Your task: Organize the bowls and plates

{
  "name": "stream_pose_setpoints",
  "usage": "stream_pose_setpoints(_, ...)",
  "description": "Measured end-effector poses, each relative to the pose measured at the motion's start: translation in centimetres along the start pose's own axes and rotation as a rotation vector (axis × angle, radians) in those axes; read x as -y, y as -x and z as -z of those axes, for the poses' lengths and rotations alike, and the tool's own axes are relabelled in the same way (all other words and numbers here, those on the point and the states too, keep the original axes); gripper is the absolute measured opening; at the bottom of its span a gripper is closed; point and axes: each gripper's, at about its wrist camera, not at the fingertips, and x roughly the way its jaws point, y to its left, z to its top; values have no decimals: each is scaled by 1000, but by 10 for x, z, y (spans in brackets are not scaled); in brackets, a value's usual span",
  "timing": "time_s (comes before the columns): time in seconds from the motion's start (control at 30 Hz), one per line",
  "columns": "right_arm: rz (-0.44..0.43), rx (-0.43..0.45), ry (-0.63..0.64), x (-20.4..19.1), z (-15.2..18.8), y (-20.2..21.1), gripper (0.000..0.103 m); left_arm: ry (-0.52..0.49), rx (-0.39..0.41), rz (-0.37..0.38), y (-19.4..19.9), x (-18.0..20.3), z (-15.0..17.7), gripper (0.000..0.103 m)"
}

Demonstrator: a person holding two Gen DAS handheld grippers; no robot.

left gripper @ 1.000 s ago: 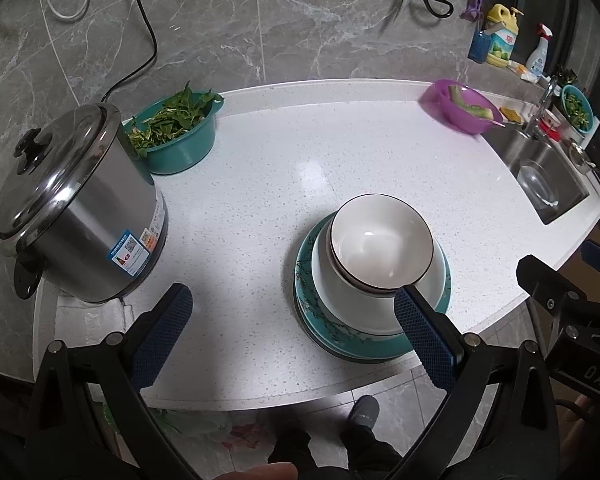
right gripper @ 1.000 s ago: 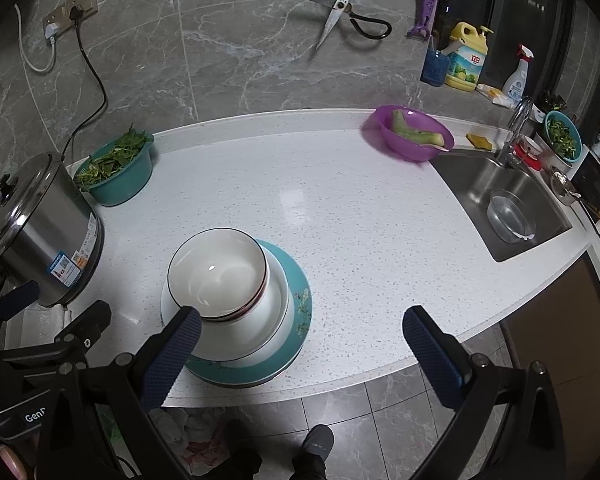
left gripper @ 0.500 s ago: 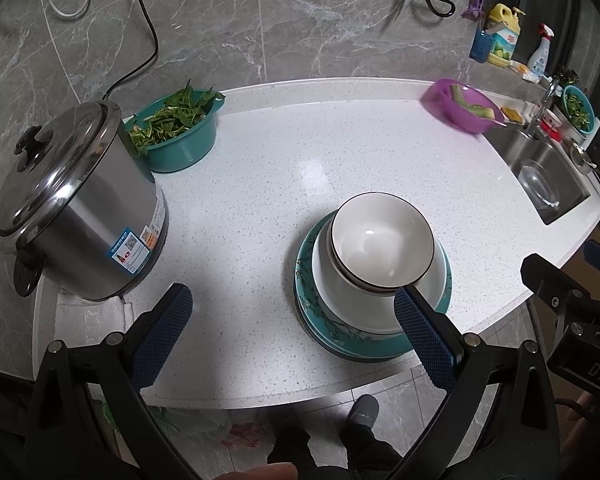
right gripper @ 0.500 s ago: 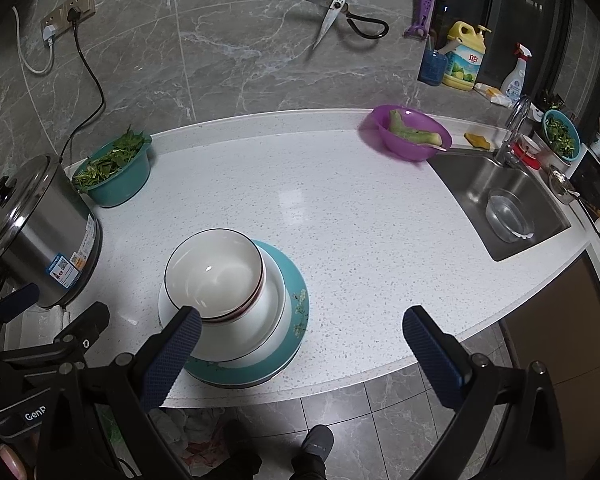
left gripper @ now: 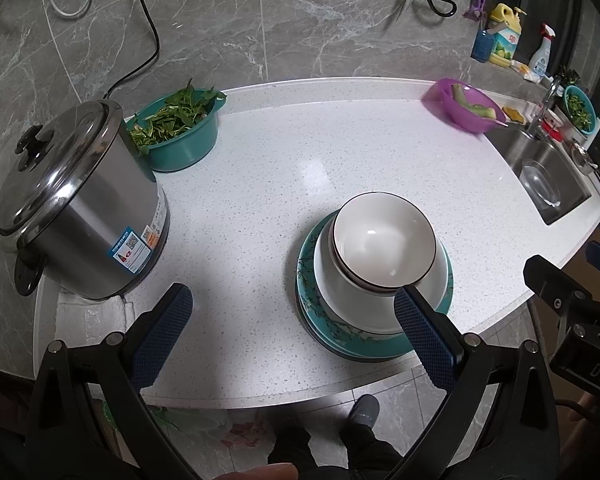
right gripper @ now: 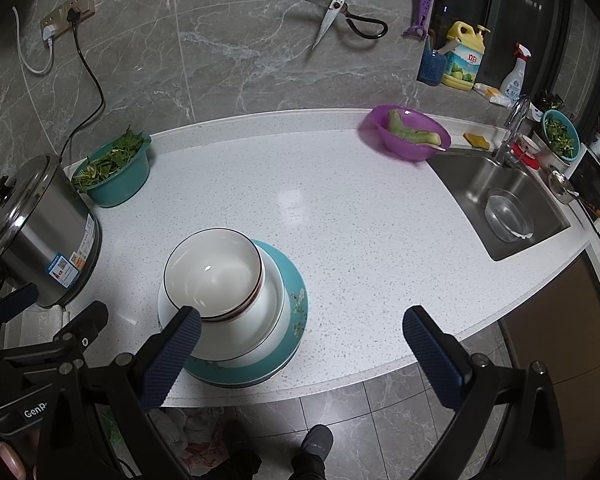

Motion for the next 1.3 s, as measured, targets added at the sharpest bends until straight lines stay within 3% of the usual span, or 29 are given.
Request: stream_pose_setpoints(1.3,1,-5,-1,5,1,0,103,-4,-3,-6,-4,2,-2,102)
